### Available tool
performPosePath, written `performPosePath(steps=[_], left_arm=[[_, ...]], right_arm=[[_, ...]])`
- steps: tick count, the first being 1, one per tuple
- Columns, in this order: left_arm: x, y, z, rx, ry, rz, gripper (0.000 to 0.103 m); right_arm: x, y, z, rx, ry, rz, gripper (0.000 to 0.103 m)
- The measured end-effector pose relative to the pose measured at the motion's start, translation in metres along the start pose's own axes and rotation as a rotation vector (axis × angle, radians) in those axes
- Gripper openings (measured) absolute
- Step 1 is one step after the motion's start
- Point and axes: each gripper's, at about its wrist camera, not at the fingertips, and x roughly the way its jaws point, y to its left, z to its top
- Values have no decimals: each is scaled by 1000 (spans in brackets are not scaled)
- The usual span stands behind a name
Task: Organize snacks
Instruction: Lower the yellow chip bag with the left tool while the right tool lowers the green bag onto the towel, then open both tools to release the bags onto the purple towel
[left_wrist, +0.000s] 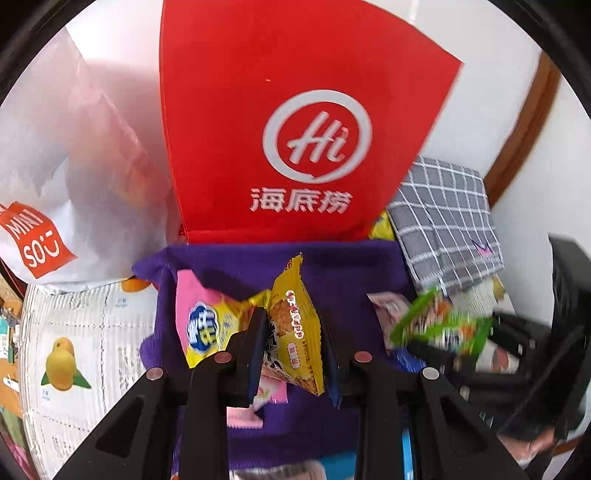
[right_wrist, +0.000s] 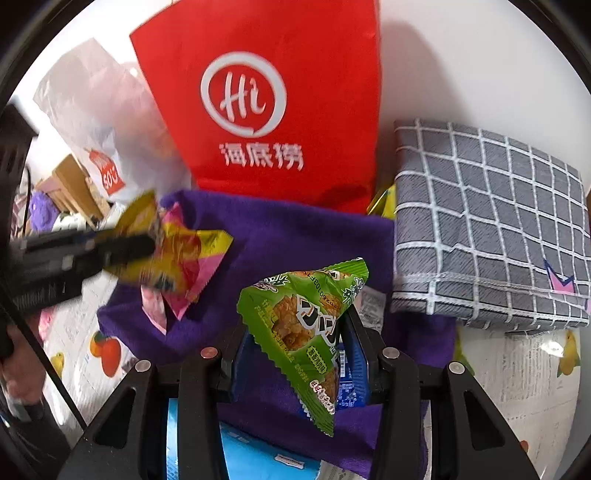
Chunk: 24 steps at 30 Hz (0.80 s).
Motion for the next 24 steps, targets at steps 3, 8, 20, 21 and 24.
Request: performPosePath(steps=[3,8,20,21,24], left_arm=[[10,0,5,-8,8,-15,26],[30,-3,1,-12,50,-40,26],[60,-8,-9,-20,159,-48,29],[61,-8,-9,-18,164,-50,29],[65,-9,-10,-17,176,-38,31]], right_arm=[[7,4,-3,-20,25,16,45],[28,5,-8,-24,83,19,45],[3,-6,0,35,20,15,68],[-4,-5,1,32,0,9,69],[-17,-3,4,24,-37,2,69]])
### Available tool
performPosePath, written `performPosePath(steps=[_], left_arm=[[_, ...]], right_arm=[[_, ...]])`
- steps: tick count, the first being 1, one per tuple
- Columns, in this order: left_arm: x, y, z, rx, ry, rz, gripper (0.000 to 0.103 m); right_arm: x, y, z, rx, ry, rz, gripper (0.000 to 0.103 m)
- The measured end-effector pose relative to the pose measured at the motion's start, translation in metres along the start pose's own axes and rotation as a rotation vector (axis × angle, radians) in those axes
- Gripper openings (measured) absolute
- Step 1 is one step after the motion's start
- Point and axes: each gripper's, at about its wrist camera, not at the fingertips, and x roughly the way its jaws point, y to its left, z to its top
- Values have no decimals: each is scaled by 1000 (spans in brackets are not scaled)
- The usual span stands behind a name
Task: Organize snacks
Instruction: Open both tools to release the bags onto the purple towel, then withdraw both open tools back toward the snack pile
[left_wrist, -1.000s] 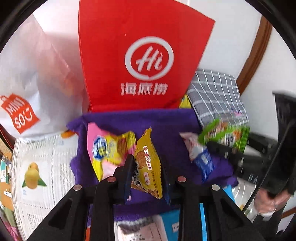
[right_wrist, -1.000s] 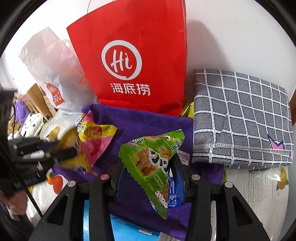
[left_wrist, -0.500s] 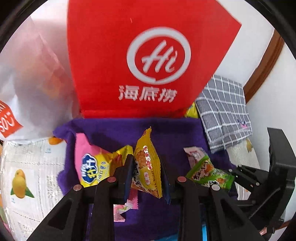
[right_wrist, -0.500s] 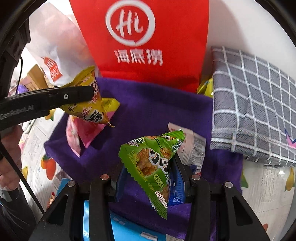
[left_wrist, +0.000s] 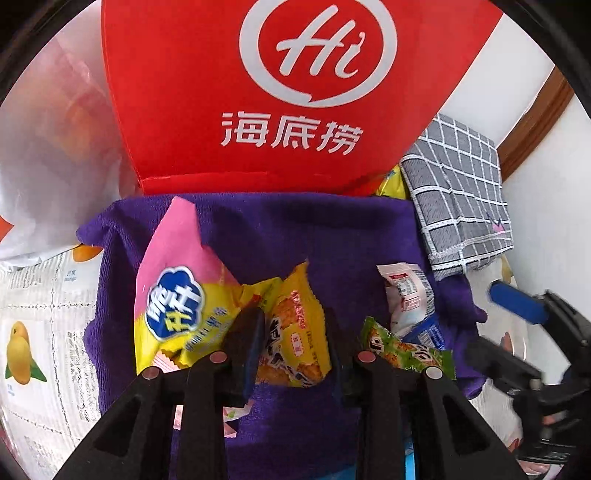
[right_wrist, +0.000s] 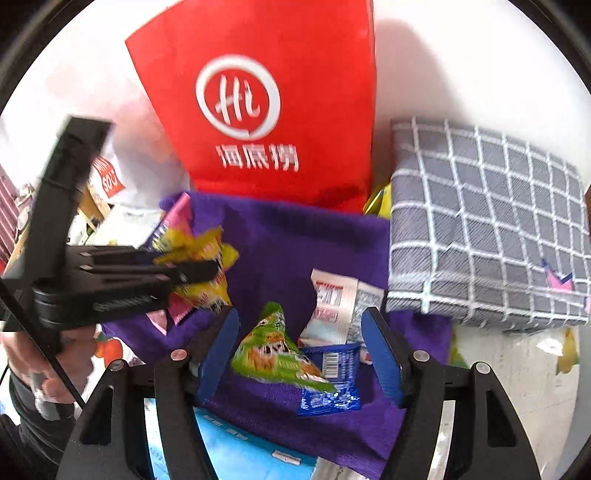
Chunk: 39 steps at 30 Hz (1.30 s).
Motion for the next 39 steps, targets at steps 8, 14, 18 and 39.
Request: performPosePath(steps=[8,14,18,39], left_arm=[[-18,-7,-4,7,-50,-2,63],[-47,-13,-20,26,-81,40,63],[-67,-14,-38,32,-103,59,63],[-166,17,-172,-5,-202,106,63]], right_arm=[[-24,4,1,-27,-72,-44,69],[-39,7,4,-23,-119,-56,69],[-57,13,2,-12,-177,-86,69],[-127,72,-114,42,-200,7,69]])
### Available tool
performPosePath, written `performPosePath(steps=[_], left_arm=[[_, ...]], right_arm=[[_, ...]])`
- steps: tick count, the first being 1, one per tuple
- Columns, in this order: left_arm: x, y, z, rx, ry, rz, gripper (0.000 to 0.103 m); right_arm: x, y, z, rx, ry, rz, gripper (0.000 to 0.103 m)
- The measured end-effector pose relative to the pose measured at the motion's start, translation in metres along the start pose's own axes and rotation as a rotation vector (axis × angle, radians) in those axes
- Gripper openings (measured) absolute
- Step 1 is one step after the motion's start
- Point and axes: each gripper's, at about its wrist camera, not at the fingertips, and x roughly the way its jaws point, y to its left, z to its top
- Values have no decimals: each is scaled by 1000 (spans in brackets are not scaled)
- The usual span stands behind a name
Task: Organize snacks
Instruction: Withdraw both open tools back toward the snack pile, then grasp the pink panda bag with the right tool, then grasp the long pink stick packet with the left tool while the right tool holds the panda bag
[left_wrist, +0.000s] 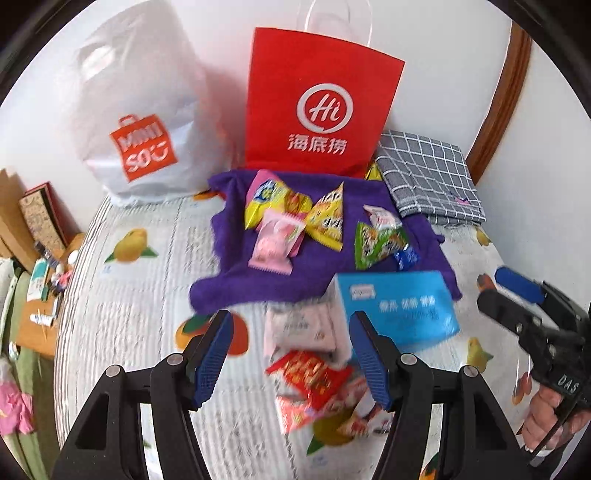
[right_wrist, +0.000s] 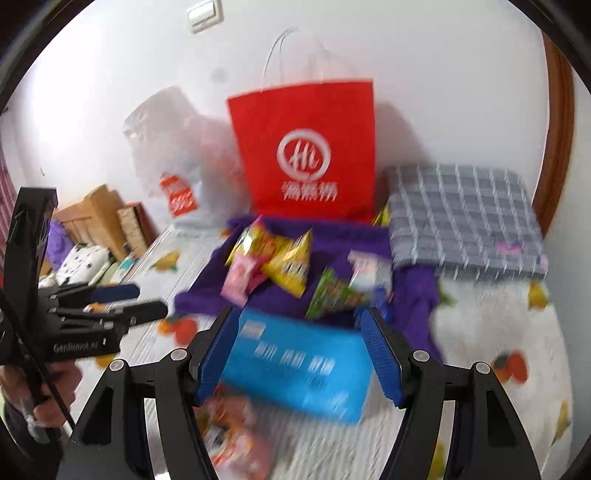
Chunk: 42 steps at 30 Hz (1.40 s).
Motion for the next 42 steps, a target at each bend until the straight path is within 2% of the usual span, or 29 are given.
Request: performPosePath(steps=[4,6,9,19,22,25,26,30,34,38,42], left_arm=[[0,15,-21,-30,29,17,63],[1,22,-33,-38,43,15,63],[0,32,-47,-40,57,28,63],[-1,53,-77,-64,76,32,63],[5,51,-79,-70,83,12,63],[12,43,-80,-61,95,-5,63],[15,40,-81,-53,98,-7,63],[26,23,-85,3,115,-16,63],[39,8,-87,52,125,-24,63],[55,-5,-89,111,147,-9,63],[65,-16,-88,155,147,-27,63]], right_arm=[[4,13,-33,-8,49,25,69],[11,20,-48,-16,79,44,73],[27,35,-69,-34,131,70,74],[73,59,-105,-74,267,48,75],[72,62,-115,-107,245,52,75],[66,63,-118,-119,218,55,68],[65,62,-119,-118,213,62,65],[53,55,-125,-103,204,84,64],[35,40,-130,-68,171,90,63],[20,14,-134,-9,142,58,63],[10,-10,-139,42,129,26,63]])
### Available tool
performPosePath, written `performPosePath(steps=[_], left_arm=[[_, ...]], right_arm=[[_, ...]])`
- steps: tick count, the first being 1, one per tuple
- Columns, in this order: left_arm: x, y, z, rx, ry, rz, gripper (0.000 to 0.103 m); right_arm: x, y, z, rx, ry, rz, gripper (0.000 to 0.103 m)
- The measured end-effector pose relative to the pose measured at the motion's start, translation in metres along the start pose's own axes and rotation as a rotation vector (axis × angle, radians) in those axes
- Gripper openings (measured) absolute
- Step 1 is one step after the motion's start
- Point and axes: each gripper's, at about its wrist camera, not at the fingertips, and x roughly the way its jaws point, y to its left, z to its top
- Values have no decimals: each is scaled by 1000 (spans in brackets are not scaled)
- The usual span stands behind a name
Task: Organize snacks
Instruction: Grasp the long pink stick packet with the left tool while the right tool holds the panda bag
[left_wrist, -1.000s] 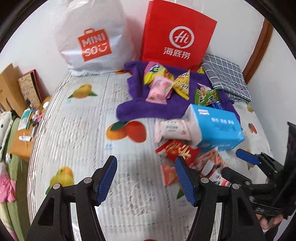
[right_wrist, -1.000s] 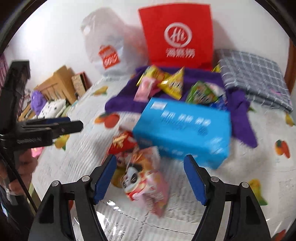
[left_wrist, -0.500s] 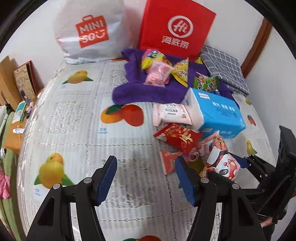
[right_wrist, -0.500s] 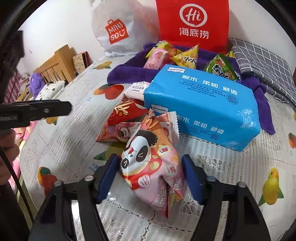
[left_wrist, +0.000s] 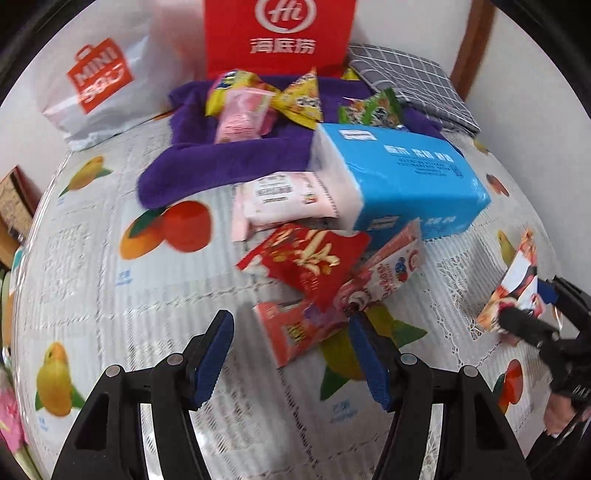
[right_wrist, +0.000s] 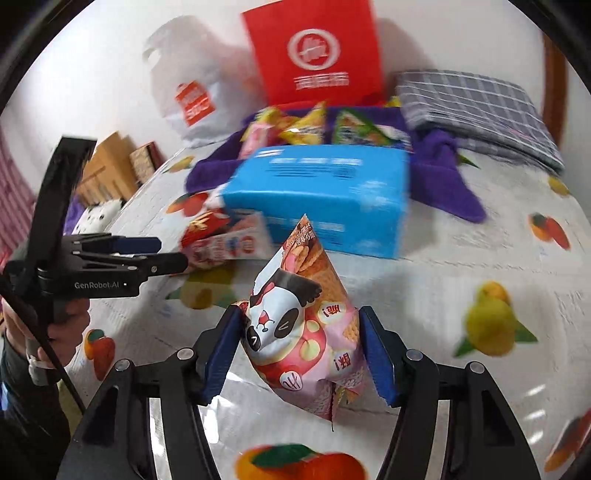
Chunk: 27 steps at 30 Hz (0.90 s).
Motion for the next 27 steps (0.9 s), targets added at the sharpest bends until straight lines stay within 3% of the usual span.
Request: performPosePath(steps=[6,12,24,27], left_arm=[[6,-18,3,52,10,-31,62],[3,-41,1,119,37,-85,49],[12,-79,5,212,45,-51,52],[10,-87,6,238,52,-91,52]], right_arm=[[-4,-18,-5,48,-14,-19,63],[-6,-28,-7,83,-22,-26,63],[-24,-49,-18,137,-53,-41,63],[-26,-51,-21,145,-54,-40,63]])
